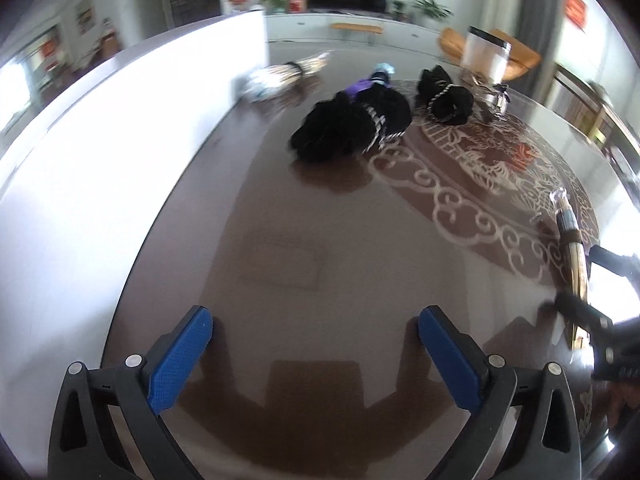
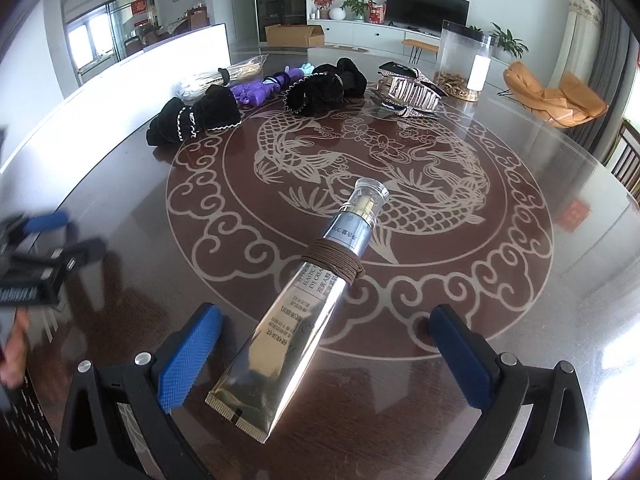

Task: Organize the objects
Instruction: 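Lower the right tool over the gold tube with the silver cap, then grasp the black velvet pouch with the left tool while the right tool closes on the gold tube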

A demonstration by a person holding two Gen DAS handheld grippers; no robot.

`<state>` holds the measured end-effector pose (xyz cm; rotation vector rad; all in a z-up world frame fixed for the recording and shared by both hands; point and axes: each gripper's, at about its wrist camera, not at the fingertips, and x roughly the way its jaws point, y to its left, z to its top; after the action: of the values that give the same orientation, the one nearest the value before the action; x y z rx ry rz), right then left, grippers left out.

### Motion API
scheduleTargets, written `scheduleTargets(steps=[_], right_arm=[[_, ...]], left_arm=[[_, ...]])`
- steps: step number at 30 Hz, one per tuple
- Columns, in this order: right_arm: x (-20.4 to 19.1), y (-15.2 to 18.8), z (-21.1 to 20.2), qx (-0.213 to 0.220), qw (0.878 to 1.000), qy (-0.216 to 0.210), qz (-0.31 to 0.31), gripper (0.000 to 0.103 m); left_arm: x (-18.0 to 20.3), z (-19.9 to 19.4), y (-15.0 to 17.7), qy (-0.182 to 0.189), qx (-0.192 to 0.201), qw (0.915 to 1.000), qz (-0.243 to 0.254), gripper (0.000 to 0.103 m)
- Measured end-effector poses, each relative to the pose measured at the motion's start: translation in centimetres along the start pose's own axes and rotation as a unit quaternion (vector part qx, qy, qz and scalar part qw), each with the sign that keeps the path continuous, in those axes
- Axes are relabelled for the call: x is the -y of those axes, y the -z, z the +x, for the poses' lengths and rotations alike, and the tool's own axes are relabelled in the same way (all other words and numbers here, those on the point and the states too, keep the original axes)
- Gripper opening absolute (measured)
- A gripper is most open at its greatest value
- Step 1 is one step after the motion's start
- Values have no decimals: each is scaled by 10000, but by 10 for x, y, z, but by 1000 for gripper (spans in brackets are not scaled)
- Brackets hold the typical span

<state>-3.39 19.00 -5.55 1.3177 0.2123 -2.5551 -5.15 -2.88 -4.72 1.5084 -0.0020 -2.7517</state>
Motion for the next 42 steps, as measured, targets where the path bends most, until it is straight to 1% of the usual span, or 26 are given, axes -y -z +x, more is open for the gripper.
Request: scheduleTargets(steps=[4,6,7,10,12,13,14,15,16,17,19,21,24,26,28,30,31,32,33,34,35,42], right_arm=[[0,0,0,0,10000,-2,1,103],[0,0,1,1,10000,-2,1,103],[0,-1,1,1,10000,-2,1,103],[0,-1,1,1,10000,-2,0,103],[0,-1,1,2,10000,-2,0,103],[0,-1,1,2,10000,-2,0,103],[0,-1,1,2,10000,-2,0,103],[0,-1,1,2,10000,-2,0,103],[0,-1,2,2,10000,-2,0,103],[0,-1,1,2,10000,-1,0,103],[0,2,-2,3,10000,-1,0,103],[-1,3,-3,4,10000,0,-1,103],[0,3,-3,5,10000,0,-1,103],[0,3,-3,4,10000,0,-1,103],[0,3,-3,5,10000,0,-2,103],[0,2,-3,5,10000,0,-2,103],[0,2,-3,5,10000,0,-2,103],[0,2,-3,5,10000,0,-2,103],[0,2,-3,5,10000,0,-2,103],[0,2,-3,5,10000,0,-2,103],[0,2,-2,6,10000,1,-3,103],[0,2,-2,6,10000,-1,-4,103]], left_arm=[[2,29,-49,202,-325,9987,334,103],[7,40,-69,259,-414,9974,525,103],[11,44,-77,249,-400,9968,639,103],[24,51,-100,225,-198,9952,936,103],[26,65,-114,221,-294,9955,876,103],[24,70,-119,289,-357,9962,746,103],[21,73,-122,394,-367,9967,600,103],[18,73,-124,393,-288,9976,487,102],[17,70,-125,315,-161,9985,417,83],[15,65,-125,250,-43,9989,389,61],[14,54,-118,299,53,9989,344,38],[11,41,-101,373,40,9992,150,38],[9,16,-61,189,91,9997,-134,38],[13,-2,-30,36,121,9997,-224,38],[12,-15,-7,-16,161,9995,-277,39],[15,-22,7,-59,210,9993,-297,44],[18,-24,11,-83,219,9994,-245,55],[22,-23,13,-75,186,9997,-155,76],[23,-20,13,-43,137,9999,-93,87],[27,-15,11,-45,133,9999,-31,101],[25,-16,13,-45,187,9998,-35,103],[25,-10,12,-35,229,9997,-48,103]])
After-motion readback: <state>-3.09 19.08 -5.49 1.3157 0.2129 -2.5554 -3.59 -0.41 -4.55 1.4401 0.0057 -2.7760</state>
